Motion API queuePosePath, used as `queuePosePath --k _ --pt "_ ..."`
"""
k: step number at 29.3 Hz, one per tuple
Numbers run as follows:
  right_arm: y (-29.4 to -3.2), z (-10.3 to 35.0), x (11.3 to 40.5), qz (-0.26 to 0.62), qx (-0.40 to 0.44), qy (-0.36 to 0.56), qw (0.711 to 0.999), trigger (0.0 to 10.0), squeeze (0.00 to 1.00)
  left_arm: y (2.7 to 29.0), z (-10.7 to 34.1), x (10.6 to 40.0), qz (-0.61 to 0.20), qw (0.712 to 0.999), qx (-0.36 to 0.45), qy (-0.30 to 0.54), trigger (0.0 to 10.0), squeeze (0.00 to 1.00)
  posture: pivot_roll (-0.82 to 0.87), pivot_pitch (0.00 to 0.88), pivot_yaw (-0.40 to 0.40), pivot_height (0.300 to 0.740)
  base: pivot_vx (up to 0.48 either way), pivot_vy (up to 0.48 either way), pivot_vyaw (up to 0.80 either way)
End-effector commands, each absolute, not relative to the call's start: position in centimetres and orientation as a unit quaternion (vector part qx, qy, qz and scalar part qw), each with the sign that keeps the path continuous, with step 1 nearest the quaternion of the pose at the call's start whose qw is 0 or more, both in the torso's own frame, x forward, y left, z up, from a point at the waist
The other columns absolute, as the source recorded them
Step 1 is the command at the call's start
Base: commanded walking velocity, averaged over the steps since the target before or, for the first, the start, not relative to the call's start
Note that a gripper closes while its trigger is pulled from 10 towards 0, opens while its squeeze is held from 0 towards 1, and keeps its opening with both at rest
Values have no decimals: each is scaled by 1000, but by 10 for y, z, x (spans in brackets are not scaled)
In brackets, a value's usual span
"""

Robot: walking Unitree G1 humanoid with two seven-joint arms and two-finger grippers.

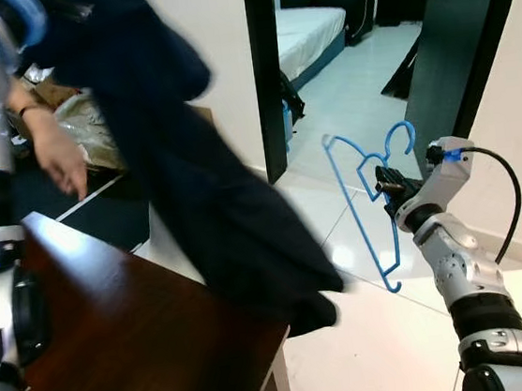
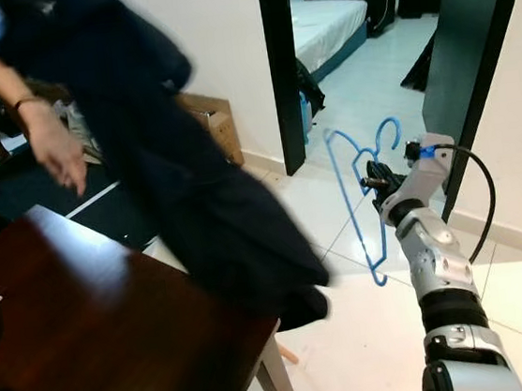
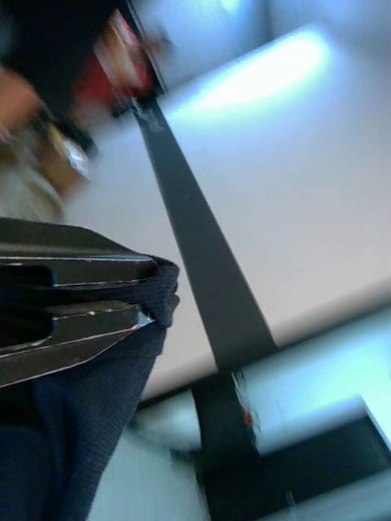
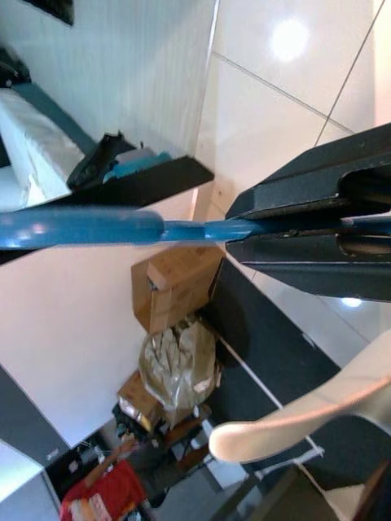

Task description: Hang hanger

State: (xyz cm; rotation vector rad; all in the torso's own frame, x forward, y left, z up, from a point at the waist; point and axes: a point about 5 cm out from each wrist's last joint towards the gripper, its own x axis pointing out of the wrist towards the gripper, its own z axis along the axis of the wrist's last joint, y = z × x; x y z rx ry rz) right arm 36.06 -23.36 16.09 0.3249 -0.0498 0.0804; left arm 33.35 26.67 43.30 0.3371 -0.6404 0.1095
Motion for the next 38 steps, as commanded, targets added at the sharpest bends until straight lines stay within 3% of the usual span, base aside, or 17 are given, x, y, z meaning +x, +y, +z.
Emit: queuePosePath --k 1,6,8,10,11,13,14,15,18,20,21,23,24,25,26,31,38 --pt "-230 164 362 46 158 -23 986 10000 0 281 420 320 51 946 111 -299 10000 0 73 19 20 740 0 0 0" --pt "-228 166 362 58 159 -24 985 10000 0 250 387 313 -83 954 105 -269 10000 0 71 30 18 740 0 0 0" --pt "-228 166 362 58 159 -24 985 10000 0 250 387 313 -83 954 105 -269 10000 0 71 30 18 740 0 0 0" --pt "-222 163 359 96 150 -11 984 10000 0 234 334 282 -192 957 2 -217 10000 0 72 60 15 740 0 0 0" --pt "-222 163 359 96 150 -11 984 10000 0 234 334 282 -192 957 2 -217 10000 0 72 60 15 740 0 0 0" --pt "-221 162 358 105 150 -10 983 10000 0 222 314 261 -269 944 -29 -188 10000 0 76 62 13 740 0 0 0" --pt "-221 162 358 105 150 -10 983 10000 0 222 314 261 -269 944 -29 -188 10000 0 76 62 13 740 0 0 0" --pt "-221 163 357 108 150 -9 983 10000 0 205 294 227 -382 913 -41 -141 10000 0 78 73 11 740 0 0 0" --pt "-222 164 357 108 151 -8 983 10000 0 204 289 206 -418 897 -63 -130 10000 0 88 78 4 740 0 0 0" --pt "-223 164 358 107 153 -7 982 10000 0 219 292 199 -382 908 -85 -147 10000 0 88 77 -1 740 0 0 0" --pt "-222 166 360 109 155 -8 982 10000 0 237 297 206 -307 934 -83 -162 10000 0 89 74 -2 740 0 0 0" --pt "-221 167 360 109 155 -9 982 10000 0 241 298 208 -289 939 -82 -165 10000 0 89 74 -2 740 0 0 0" --pt "-219 166 361 113 153 -6 982 10000 0 260 303 224 -153 974 -21 -167 10000 0 97 82 -10 740 0 0 0" --pt "-219 166 362 113 153 -4 982 10000 0 266 305 227 -106 980 -3 -167 10000 0 97 82 -10 740 0 0 0" --pt "-219 166 362 113 153 -4 982 10000 0 266 305 227 -106 980 -3 -167 10000 0 97 82 -10 740 0 0 0" --pt "-215 166 363 115 155 -2 981 10000 0 298 342 232 121 960 61 -243 10000 0 94 80 -12 740 0 0 0" --pt "-211 169 368 125 161 -9 979 10000 0 301 346 220 234 931 134 -246 10000 0 113 82 -37 740 0 0 0"
